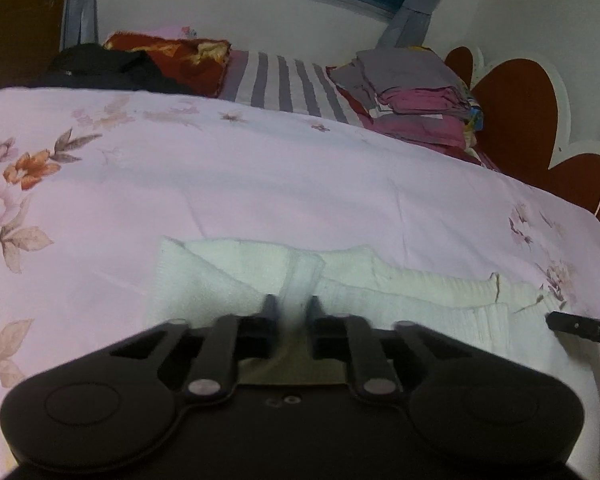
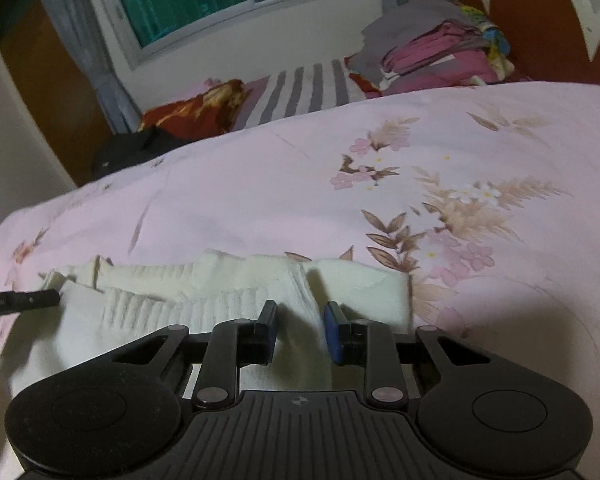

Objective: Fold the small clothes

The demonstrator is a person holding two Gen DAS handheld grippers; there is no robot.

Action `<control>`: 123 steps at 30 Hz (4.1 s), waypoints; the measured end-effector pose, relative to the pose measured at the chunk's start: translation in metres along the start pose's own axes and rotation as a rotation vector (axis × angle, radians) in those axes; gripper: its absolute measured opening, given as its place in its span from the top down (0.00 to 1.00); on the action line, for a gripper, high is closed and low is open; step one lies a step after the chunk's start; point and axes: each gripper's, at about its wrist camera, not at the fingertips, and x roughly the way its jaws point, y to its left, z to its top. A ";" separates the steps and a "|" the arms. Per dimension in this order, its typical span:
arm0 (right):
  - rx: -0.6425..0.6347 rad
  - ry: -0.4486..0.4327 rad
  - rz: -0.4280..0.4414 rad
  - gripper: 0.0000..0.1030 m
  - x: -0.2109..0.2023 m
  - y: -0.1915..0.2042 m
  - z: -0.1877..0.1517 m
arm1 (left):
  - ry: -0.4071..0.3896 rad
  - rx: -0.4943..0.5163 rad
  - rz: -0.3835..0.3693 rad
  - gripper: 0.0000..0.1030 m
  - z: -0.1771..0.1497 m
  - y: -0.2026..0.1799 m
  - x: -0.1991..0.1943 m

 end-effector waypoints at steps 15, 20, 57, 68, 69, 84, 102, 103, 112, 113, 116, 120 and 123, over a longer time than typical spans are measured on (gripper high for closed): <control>-0.075 -0.127 -0.036 0.96 -0.009 0.014 0.007 | -0.156 -0.061 0.073 0.96 0.009 0.000 -0.008; -0.040 -0.058 -0.088 0.97 0.014 0.005 -0.002 | -0.098 -0.021 0.124 0.96 -0.002 0.000 0.012; -0.084 -0.024 0.010 0.66 -0.038 0.111 -0.051 | 0.018 0.081 0.046 0.35 -0.053 -0.045 -0.050; -0.092 0.019 -0.176 0.66 -0.033 0.080 -0.066 | 0.031 0.136 0.105 0.33 -0.061 -0.036 -0.047; -0.092 0.022 -0.189 0.66 -0.034 0.075 -0.067 | 0.031 0.137 0.104 0.32 -0.061 -0.036 -0.047; -0.134 -0.028 -0.038 0.65 -0.063 0.146 -0.082 | 0.026 0.137 0.055 0.35 -0.081 -0.052 -0.091; -0.170 0.049 -0.186 0.66 -0.090 0.102 -0.153 | 0.091 0.128 0.113 0.35 -0.122 -0.018 -0.109; -0.171 0.047 -0.194 0.66 -0.093 0.101 -0.155 | 0.097 0.125 0.113 0.33 -0.122 -0.020 -0.110; -0.120 0.049 -0.211 0.65 -0.099 0.106 -0.151 | 0.128 0.095 0.078 0.29 -0.121 -0.028 -0.122; -0.102 0.037 -0.195 0.65 -0.103 0.107 -0.149 | 0.130 0.094 0.073 0.29 -0.120 -0.029 -0.124; -0.094 0.023 -0.171 0.65 -0.110 0.116 -0.141 | 0.138 0.092 0.057 0.28 -0.120 -0.033 -0.132; -0.080 0.029 -0.131 0.65 -0.114 0.129 -0.129 | 0.158 0.050 0.023 0.25 -0.124 -0.032 -0.140; -0.078 0.028 -0.118 0.65 -0.116 0.139 -0.122 | 0.181 -0.009 -0.002 0.25 -0.130 -0.028 -0.144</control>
